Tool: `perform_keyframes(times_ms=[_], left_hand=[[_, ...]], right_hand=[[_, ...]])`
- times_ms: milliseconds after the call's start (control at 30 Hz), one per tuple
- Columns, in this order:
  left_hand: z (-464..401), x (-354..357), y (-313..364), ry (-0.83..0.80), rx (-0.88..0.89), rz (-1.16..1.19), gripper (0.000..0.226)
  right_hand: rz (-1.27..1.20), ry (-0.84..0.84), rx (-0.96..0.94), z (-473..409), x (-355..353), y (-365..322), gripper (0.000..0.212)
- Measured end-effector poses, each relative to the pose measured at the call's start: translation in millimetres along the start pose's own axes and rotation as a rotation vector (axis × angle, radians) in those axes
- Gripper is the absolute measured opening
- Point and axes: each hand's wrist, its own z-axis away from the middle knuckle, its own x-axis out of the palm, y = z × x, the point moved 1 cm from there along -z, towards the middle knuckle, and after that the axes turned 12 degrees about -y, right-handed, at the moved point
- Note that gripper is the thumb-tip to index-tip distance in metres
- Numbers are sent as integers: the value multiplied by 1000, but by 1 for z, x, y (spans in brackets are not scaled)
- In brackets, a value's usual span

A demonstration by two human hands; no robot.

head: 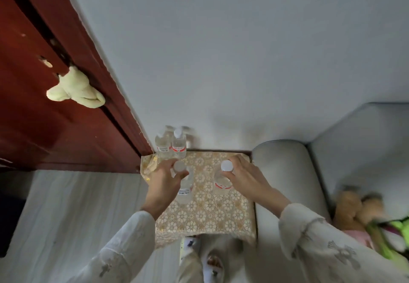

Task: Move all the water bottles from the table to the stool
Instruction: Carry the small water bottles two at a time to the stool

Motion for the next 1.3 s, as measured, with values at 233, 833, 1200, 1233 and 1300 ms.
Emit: perform_keyframes(times_ms=[233, 833, 1200, 1233, 1300], left_hand=[[-102, 29, -20, -132, -21, -146, 37], [-211, 55, -29, -187, -11, -223, 35], [-214, 60, -41, -246, -77, -260, 39], [-213, 60, -40, -262, -80, -261, 40], [-209, 58, -37, -301, -92, -260, 46]], right_hand=[[-62, -54, 189, -89, 11, 23, 39], [-359, -25, 110, -203, 26, 35, 38], [-561, -43, 171, -207, 55, 33, 42], [-586, -50, 178, -206, 53, 33, 44], [-623, -78, 186, -203, 50, 31, 48]])
